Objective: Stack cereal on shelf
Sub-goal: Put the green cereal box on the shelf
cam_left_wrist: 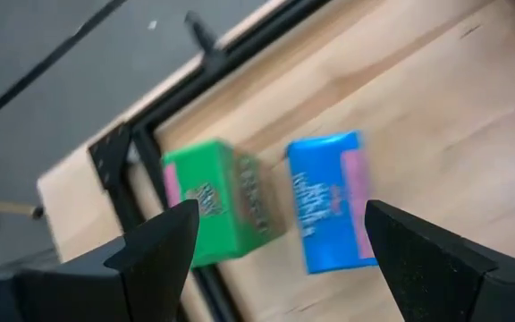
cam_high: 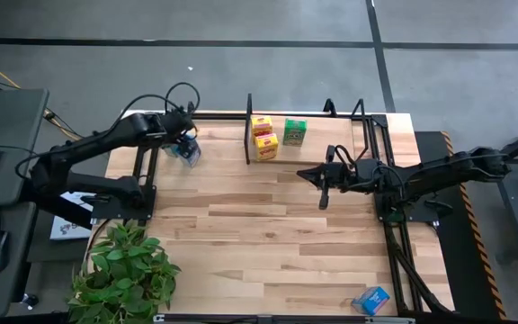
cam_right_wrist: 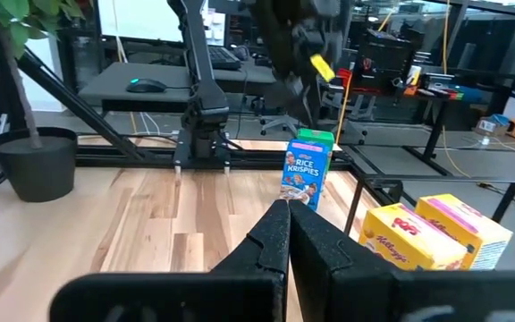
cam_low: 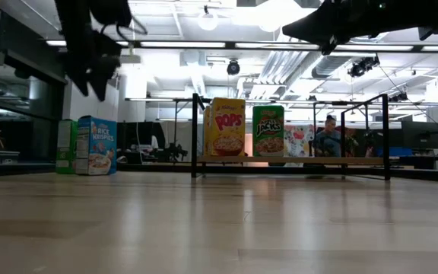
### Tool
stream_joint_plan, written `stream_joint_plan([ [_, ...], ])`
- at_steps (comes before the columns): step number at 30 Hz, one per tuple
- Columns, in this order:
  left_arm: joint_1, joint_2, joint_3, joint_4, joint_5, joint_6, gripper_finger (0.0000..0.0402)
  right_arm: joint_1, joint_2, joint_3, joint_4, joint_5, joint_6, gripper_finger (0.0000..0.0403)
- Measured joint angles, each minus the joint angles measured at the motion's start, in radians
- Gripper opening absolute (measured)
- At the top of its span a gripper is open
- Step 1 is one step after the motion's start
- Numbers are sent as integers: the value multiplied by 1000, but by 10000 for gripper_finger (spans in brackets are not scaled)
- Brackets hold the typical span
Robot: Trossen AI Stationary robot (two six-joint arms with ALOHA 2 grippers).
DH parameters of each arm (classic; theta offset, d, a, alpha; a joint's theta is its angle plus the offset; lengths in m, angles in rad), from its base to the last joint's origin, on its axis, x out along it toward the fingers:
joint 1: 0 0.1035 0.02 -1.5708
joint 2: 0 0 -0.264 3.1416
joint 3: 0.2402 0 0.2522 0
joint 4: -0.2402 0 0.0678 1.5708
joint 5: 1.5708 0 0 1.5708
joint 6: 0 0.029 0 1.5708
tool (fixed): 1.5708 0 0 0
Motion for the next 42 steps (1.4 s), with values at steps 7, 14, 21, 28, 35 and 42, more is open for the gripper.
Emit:
stream_joint_plan([
  [7,118,0,-101,79,-14,12,312,0,0,0,0,-1,0,0],
  [14,233,0,-153,180,62,72,312,0,0,0,-11,-1,0,0],
  [21,304,-1,-158,180,88,80,312,0,0,0,-23,-1,1,0],
  [28,316,36,-158,181,120,81,312,0,0,0,-24,-1,19,0],
  [35,316,118,-159,187,91,72,311,0,0,0,-30,-1,20,0],
  [42,316,174,-159,209,68,71,301,0,0,0,-30,-1,19,0],
])
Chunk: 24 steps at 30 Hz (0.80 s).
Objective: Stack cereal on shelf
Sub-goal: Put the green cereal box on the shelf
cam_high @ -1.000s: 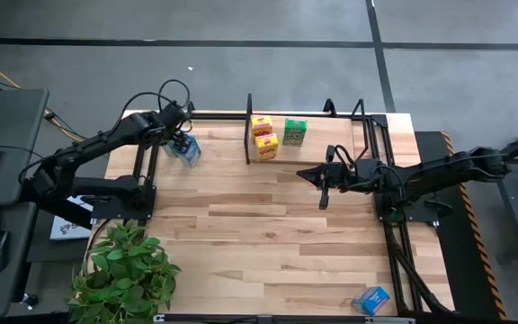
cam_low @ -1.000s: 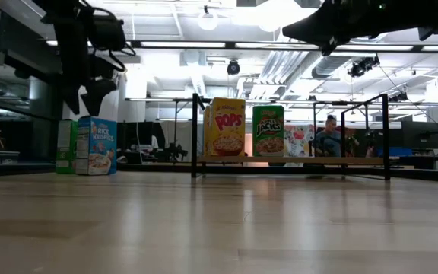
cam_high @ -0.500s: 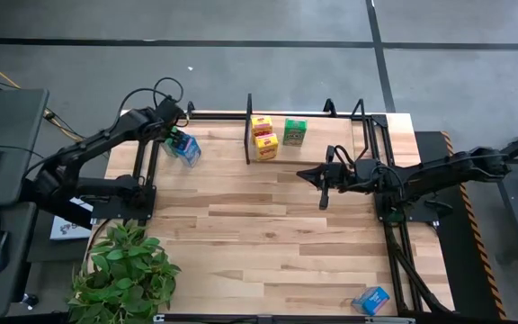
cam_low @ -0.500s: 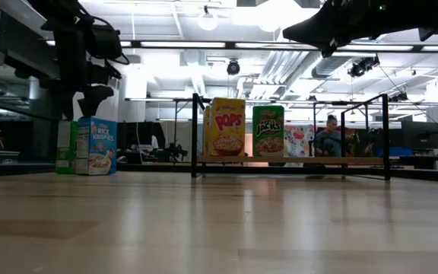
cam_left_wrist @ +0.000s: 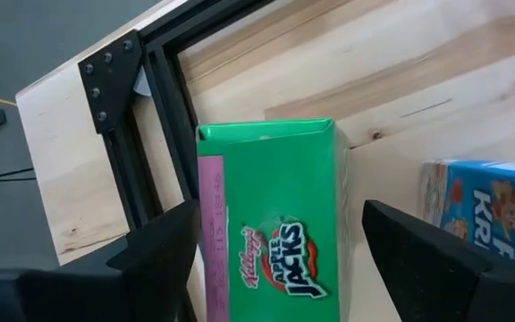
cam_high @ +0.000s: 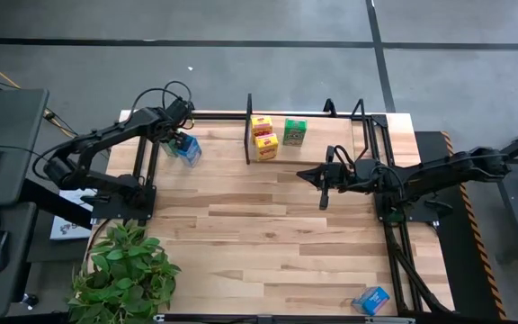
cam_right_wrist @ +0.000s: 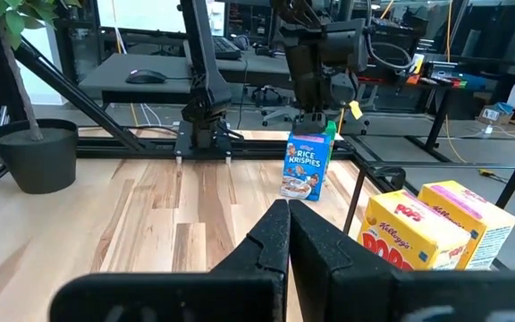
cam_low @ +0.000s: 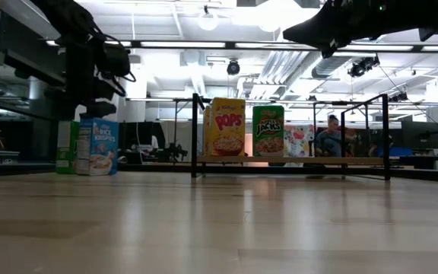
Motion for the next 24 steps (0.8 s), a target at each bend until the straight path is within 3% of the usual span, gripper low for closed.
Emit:
stream_joint_plan([
  [6,0,0,0,9,-1,-6,268,0,0,0,-7,0,0,0],
  [17,0,0,4,5,1,9,164,0,0,0,-8,0,6,0],
  [24,0,-30,92,-38,-2,28,150,0,0,0,-8,0,7,0],
])
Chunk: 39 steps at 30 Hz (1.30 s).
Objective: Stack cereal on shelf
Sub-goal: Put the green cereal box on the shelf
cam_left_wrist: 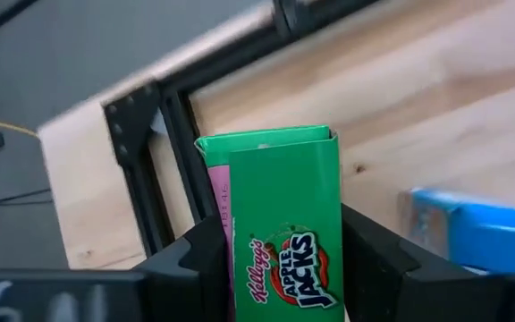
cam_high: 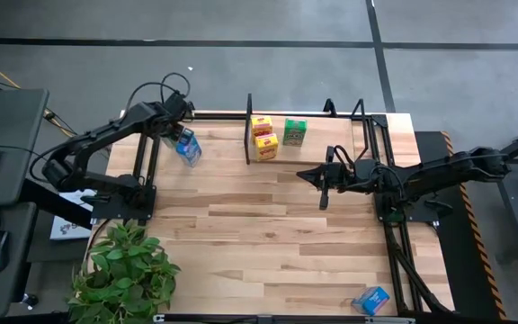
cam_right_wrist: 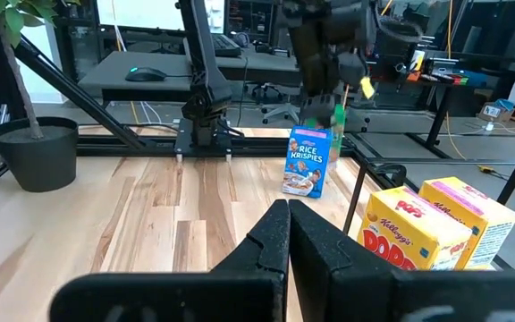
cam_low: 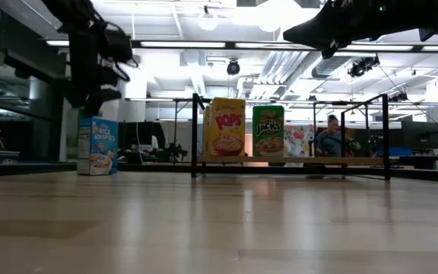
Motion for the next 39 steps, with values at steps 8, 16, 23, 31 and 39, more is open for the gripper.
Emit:
stream_joint_plan([
  [8,-17,-83,210,-30,-3,-23,152,0,0,0,0,0,0,0],
  [16,-158,-124,459,9,59,-27,150,0,0,0,0,0,0,0],
  [23,-385,-99,544,176,86,9,150,0,0,0,1,0,0,0],
  [31,-619,52,545,310,96,155,150,0,0,0,67,-1,-29,0],
  [39,-730,241,544,587,104,377,150,0,-14,1,326,-111,-121,0],
])
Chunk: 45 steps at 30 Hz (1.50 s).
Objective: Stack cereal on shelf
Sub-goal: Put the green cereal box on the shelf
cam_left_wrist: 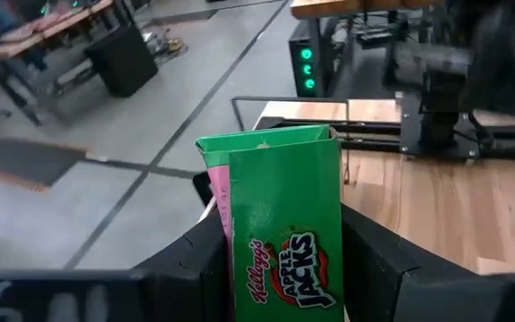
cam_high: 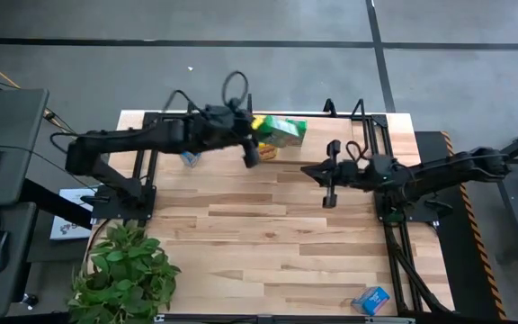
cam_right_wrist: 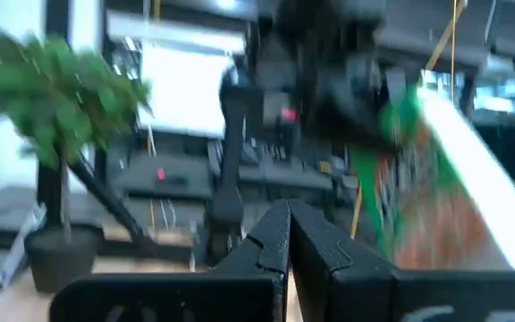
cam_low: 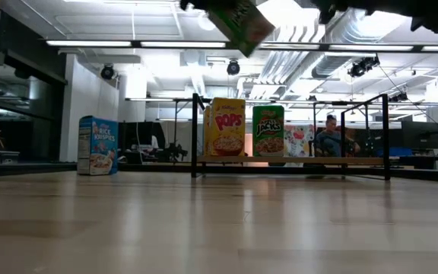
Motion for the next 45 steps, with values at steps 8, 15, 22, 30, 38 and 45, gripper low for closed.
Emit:
stream_joint_plan([
  [8,-13,148,0,52,-1,102,150,46,-74,1,22,-84,-63,0],
  [15,-12,275,0,123,56,187,150,114,-87,1,20,-119,-132,0],
  [22,-8,372,0,194,58,250,150,120,-86,1,20,-119,-142,0],
  [30,16,442,0,203,52,262,150,120,-86,1,16,-119,-142,0],
  [38,65,453,0,201,51,236,150,120,-86,1,13,-118,-142,0],
  [45,89,452,0,162,51,207,150,120,-86,0,5,-118,-141,0],
])
